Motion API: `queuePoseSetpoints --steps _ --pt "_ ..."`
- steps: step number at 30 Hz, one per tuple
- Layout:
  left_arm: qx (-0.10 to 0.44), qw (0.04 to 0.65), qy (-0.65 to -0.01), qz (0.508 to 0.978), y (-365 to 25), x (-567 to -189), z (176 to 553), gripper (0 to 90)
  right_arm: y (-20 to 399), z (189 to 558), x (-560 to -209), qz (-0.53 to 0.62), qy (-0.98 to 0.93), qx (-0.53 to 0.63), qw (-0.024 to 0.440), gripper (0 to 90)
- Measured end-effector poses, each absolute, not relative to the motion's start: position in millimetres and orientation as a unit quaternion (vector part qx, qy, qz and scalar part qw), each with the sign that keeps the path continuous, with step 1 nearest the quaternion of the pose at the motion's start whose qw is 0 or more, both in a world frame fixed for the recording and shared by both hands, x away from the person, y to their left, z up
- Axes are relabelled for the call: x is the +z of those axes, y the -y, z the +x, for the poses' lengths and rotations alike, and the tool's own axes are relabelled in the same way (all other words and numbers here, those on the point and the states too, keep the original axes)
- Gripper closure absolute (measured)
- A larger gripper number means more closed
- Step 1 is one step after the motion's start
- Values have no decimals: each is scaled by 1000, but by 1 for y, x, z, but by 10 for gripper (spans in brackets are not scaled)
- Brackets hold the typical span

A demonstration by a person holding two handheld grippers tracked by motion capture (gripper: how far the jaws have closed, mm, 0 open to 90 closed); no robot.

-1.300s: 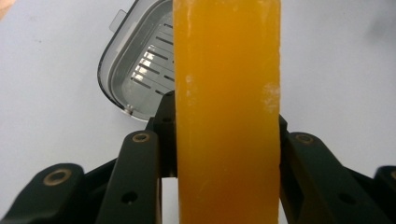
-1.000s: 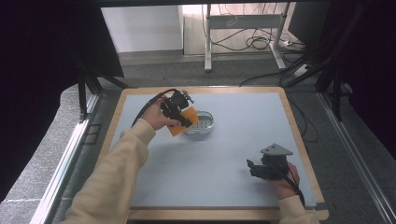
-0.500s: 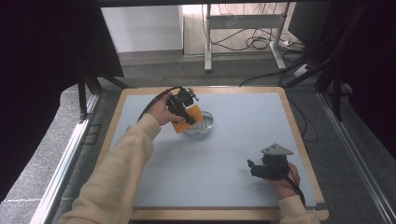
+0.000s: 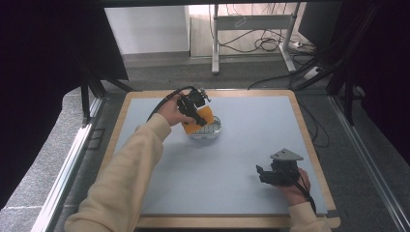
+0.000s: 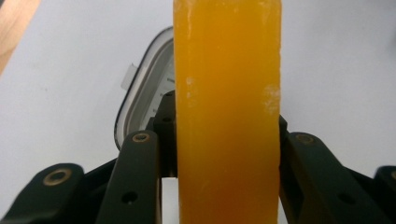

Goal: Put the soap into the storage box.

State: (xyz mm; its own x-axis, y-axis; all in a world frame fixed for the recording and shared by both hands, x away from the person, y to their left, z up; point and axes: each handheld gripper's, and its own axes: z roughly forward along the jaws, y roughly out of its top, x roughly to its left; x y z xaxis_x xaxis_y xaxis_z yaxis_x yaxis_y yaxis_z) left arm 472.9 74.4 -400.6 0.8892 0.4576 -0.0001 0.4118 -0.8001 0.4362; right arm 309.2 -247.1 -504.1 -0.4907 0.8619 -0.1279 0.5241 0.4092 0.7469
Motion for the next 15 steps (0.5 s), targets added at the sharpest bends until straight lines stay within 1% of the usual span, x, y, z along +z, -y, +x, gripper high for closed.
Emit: queuePoseSetpoints --steps 10,15 --pt "55 214 -199 955 -70 -403 480 617 248 310 -504 433 -799 326 261 170" --pt "45 202 -187 960 -67 -409 486 618 247 311 -505 433 -800 324 260 170"
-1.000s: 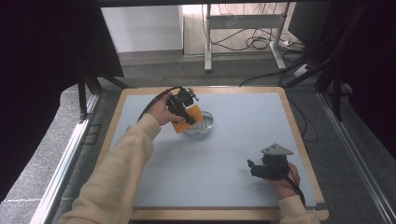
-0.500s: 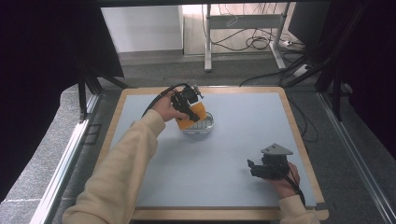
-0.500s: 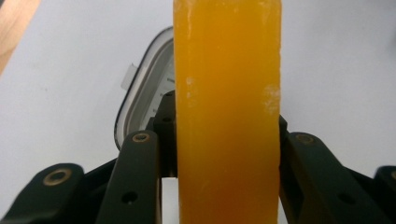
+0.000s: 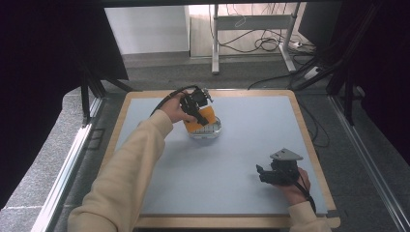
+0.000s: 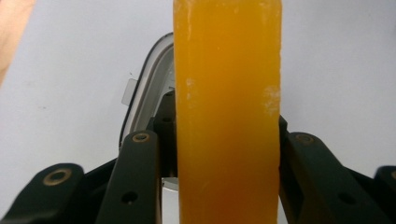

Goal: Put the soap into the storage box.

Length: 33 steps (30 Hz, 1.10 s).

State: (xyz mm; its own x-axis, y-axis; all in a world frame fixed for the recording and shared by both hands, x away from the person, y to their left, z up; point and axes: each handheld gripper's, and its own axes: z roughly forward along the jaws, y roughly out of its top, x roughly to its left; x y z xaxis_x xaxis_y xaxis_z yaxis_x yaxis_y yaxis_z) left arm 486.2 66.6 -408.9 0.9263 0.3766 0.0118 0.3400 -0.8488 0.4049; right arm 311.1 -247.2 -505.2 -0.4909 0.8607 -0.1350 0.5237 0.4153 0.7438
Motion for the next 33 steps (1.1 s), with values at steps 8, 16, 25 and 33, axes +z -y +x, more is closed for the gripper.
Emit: queuePoseSetpoints --steps 8,16,25,33 --pt "38 191 -174 965 -55 -419 499 617 247 311 -506 432 -802 324 257 170" --pt "36 174 -159 971 -46 -427 507 617 249 312 -507 432 -802 324 256 170" --pt "32 154 -148 976 -47 -435 508 617 248 312 -507 431 -803 323 255 170" --pt "29 154 -155 975 -43 -445 510 617 248 312 -507 429 -804 321 256 170"
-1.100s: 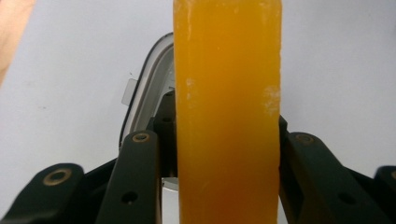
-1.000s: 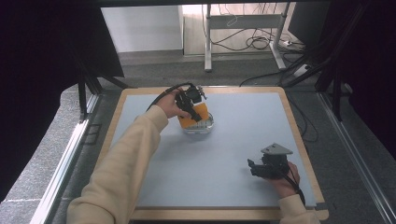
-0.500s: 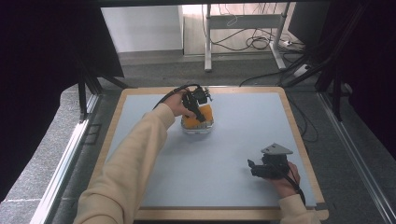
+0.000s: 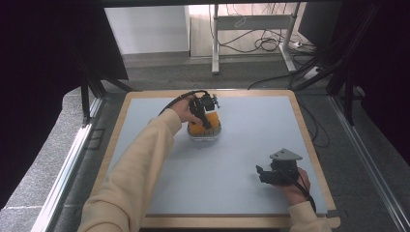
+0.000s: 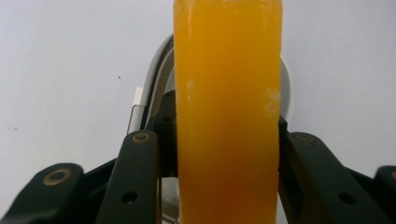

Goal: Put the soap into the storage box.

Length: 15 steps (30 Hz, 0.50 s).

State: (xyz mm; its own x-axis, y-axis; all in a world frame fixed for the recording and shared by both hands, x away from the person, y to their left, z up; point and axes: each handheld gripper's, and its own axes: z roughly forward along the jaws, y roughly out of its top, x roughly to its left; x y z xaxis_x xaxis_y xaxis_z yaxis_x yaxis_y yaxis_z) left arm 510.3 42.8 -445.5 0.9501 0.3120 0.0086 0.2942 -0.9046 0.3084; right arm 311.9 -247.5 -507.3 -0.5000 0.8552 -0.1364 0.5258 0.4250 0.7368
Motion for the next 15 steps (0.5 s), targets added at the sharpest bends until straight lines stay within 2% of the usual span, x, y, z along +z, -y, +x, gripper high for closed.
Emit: queuePoseSetpoints --steps 3,7,9,10,15 --pt "28 149 -153 977 -42 -450 511 615 248 312 -507 429 -804 321 256 170" --pt "39 180 -167 969 -46 -441 512 567 248 312 -508 429 -805 320 255 170" --pt "49 201 -183 961 -49 -434 510 499 247 312 -508 428 -806 319 255 170" --pt "54 202 -183 960 -50 -430 510 499 247 312 -508 428 -806 319 255 170" --pt "90 214 -207 950 -56 -419 505 364 246 311 -508 426 -807 319 255 170"
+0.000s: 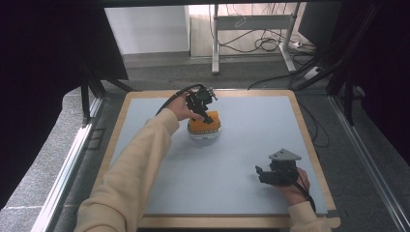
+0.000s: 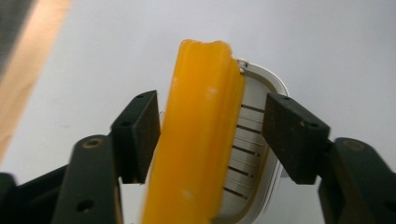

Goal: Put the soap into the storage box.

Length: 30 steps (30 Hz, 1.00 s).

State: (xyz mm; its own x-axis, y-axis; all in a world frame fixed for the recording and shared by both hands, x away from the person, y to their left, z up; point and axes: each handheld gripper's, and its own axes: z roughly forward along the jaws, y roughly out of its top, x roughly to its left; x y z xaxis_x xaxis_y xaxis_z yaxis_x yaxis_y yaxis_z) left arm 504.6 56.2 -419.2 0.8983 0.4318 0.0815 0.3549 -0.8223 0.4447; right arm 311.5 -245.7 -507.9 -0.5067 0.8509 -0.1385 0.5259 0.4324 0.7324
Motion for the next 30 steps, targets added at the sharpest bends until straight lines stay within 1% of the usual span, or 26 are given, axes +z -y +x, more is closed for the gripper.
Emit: queuePoseSetpoints --steps 5,7,12,17,21,24,27,30 --pt "93 218 -221 946 -63 -412 495 281 245 311 -508 426 -808 318 253 170" --pt "97 224 -228 942 -68 -408 490 262 245 311 -508 426 -808 319 253 170" --pt "97 236 -250 934 -84 -402 475 235 244 310 -507 424 -809 320 252 170" --pt "104 268 -260 922 -109 -399 447 208 243 309 -507 425 -808 321 254 169" --pt "105 289 -264 914 -127 -404 422 196 242 308 -506 424 -807 321 256 169" --pt "127 298 -267 908 -138 -410 400 195 240 307 -507 422 -808 319 258 168" --pt "149 295 -284 900 -146 -420 382 198 239 307 -507 421 -810 317 258 168" --pt "141 309 -303 890 -155 -431 366 198 239 307 -508 422 -810 315 258 167"
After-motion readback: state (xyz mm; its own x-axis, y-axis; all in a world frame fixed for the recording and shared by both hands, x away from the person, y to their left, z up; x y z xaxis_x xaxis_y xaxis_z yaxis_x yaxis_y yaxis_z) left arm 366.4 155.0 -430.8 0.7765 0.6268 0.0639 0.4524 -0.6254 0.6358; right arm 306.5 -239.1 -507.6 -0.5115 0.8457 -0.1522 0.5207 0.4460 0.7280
